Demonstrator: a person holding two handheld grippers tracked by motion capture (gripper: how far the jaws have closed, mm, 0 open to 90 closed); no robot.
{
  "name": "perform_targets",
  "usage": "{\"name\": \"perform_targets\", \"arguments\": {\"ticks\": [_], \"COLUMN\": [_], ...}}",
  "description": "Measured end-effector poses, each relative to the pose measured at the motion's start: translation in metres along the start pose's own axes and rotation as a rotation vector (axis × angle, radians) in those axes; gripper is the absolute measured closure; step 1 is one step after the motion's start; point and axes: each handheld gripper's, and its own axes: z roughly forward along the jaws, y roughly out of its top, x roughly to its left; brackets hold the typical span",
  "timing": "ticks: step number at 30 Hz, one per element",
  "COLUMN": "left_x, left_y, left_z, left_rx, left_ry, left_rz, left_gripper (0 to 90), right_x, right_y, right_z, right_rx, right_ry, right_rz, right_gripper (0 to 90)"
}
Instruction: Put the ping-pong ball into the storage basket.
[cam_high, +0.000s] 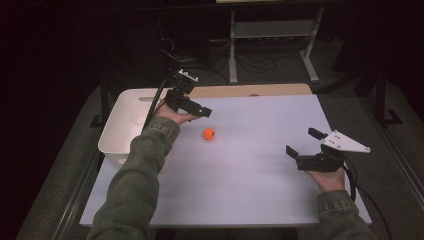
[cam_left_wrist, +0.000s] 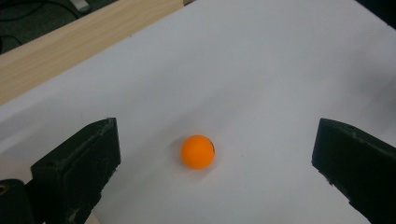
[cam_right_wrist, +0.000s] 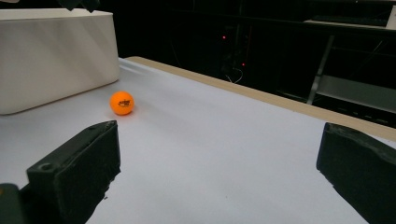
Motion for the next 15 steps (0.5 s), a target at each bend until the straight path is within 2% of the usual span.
{"name": "perform_targets", "arguments": {"ticks": [7,15], "left_x": [0.001,0.004], "left_y": [0.001,0.001], "left_z": [0.014,0.024], "left_rx": [0.052,0.090], "left_ry": [-0.004,-0.017], "left_rz": [-0.006,-0.001], "left_gripper": [0.8,2.8], "right_x": [0.000,0.000], "right_y": [0.000,-0.001], "right_z": [0.000,0.000], "right_rx": [0.003,0.003], "right_ry": [0.001,0.004], "right_rz": [-0.001,-0.002], "right_gripper": [0.0,0.0]}}
